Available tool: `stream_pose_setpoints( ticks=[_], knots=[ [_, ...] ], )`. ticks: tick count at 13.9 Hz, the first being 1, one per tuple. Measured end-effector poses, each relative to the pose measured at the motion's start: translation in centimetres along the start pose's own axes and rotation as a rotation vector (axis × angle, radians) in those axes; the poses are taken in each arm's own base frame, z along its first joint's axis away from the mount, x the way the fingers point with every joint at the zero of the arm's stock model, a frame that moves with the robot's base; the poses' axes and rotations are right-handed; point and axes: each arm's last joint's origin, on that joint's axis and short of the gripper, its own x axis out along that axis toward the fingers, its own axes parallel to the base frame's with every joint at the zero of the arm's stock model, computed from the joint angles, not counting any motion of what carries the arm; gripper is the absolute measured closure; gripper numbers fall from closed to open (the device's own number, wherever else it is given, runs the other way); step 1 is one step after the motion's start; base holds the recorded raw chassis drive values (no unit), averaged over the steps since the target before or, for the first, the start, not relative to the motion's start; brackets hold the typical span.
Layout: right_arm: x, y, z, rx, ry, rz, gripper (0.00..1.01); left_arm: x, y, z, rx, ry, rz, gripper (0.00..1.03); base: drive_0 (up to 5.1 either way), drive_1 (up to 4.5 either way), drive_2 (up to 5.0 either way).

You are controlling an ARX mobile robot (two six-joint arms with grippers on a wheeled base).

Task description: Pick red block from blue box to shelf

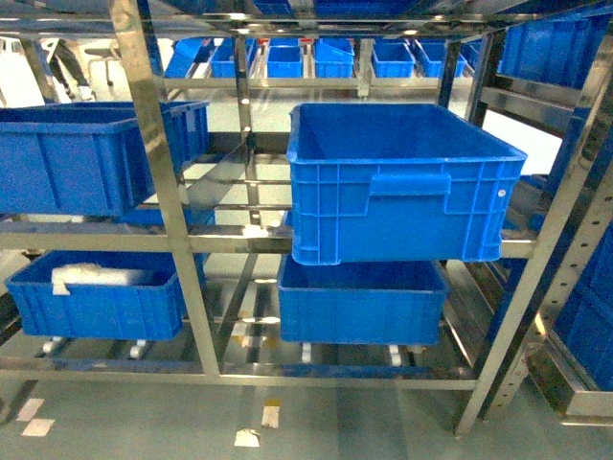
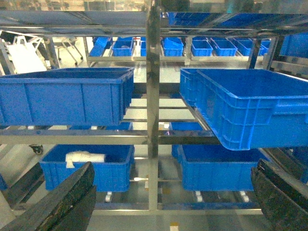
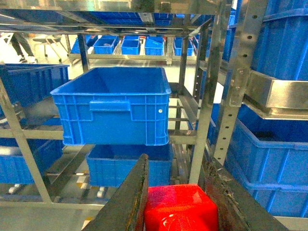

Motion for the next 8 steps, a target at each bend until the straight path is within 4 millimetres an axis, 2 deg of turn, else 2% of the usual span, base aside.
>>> stream_pose_setpoints(
  ticks=[4, 8],
  knots=[
    [0.0, 0.0, 0.04, 0.0, -0.004, 0.0, 0.73, 0.0, 0.0, 0.01, 0.0, -0.001, 0.0, 0.05, -0.1, 3.68, -3.8],
    [0.0, 0.0, 0.05, 0.0, -0.005, 0.0, 0.73, 0.0, 0.0, 0.0, 0.0, 0.0, -0.001, 0.05, -3.2, 4.88, -1.7]
  ],
)
